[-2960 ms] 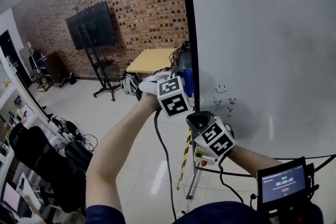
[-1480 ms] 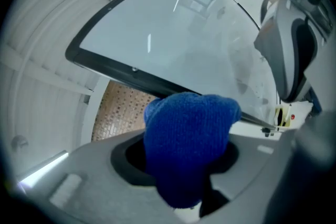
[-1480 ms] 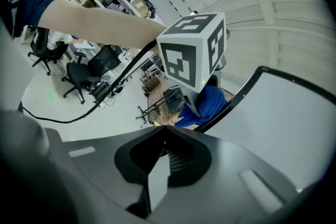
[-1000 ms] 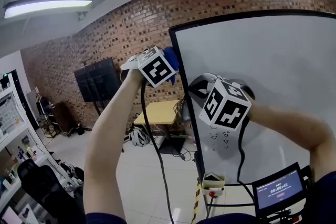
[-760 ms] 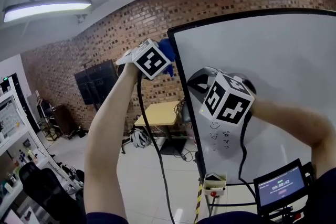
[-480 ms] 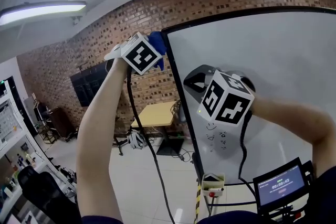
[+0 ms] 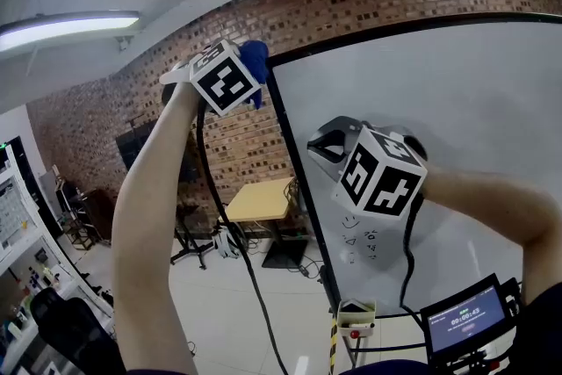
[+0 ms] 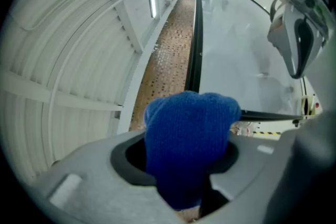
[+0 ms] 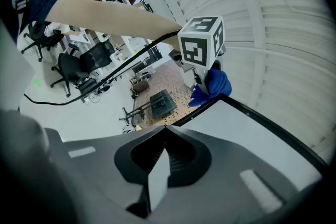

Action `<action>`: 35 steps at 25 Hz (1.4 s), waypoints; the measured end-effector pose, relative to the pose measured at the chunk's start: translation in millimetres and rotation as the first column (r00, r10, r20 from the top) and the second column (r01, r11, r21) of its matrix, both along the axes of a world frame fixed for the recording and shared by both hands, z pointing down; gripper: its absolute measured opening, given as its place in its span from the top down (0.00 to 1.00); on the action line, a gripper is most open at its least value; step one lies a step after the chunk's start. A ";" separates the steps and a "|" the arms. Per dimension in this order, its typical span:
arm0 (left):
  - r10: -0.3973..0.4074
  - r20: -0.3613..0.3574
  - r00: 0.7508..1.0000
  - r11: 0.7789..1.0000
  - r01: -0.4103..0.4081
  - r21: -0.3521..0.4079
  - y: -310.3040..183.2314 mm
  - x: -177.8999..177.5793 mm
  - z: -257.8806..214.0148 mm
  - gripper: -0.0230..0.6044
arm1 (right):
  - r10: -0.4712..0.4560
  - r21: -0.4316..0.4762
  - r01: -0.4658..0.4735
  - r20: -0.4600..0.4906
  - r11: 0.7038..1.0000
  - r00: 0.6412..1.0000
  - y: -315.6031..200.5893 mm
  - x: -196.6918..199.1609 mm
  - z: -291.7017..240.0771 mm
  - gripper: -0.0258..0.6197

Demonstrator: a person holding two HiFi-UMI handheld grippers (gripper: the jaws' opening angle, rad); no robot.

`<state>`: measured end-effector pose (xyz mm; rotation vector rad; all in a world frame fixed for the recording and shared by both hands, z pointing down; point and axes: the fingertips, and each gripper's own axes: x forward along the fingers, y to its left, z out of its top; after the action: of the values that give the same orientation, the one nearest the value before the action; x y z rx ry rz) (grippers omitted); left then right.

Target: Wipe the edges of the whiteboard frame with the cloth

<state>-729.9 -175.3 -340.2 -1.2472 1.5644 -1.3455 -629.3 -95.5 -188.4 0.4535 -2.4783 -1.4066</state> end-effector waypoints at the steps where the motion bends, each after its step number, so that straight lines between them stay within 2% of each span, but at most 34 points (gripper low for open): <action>1: 0.006 0.008 1.000 1.000 -0.006 -0.012 2.2 1.0 -2.7 0.63 | -0.004 -0.003 0.005 0.006 1.000 1.000 0.5 1.0 -1.4 0.95; 5: 0.012 0.103 0.995 1.000 -0.009 -0.028 8.1 7.4 -12.3 0.63 | -0.021 0.001 0.021 0.041 1.000 0.999 0.5 8.2 -4.3 0.95; 9: 0.037 0.191 0.981 0.997 -0.024 -0.069 14.2 20.6 -17.4 0.63 | -0.021 -0.020 0.024 0.119 1.000 0.993 -9.3 24.4 -9.5 0.95; 12: 0.070 0.268 0.961 0.992 -0.040 -0.118 15.9 31.1 -18.6 0.63 | -0.010 -0.078 0.022 0.155 0.997 0.988 -21.2 36.4 -7.2 0.95; 15: 0.068 0.334 0.940 0.987 -0.014 -0.160 16.3 36.2 -18.7 0.63 | -0.016 -0.137 0.043 0.196 0.990 0.981 -27.6 46.1 -4.9 0.95; 19: 0.060 0.389 0.919 0.986 0.006 -0.165 15.2 50.1 -19.8 0.63 | -0.035 -0.170 0.083 0.270 0.982 0.962 -31.0 62.7 -7.5 0.95; 24: 0.069 0.424 0.903 0.991 -0.013 -0.132 12.5 63.7 -21.8 0.64 | -0.064 -0.164 0.112 0.274 0.980 0.960 -15.3 60.4 -3.5 0.95; 29: 0.103 0.418 0.903 0.984 -0.031 -0.176 -13.5 104.4 -7.6 0.65 | -0.070 -0.167 0.110 0.229 0.980 0.971 -21.4 77.7 11.7 0.95; 35: 0.138 0.372 0.918 0.982 -0.077 -0.174 -18.5 137.5 -14.7 0.65 | -0.049 -0.157 0.086 0.229 0.984 0.972 -31.6 101.8 5.2 0.95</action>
<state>-592.4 -193.8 -354.9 -1.0625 1.1199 -1.5540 -527.5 -127.1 -183.2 0.5227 -2.7897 -1.2175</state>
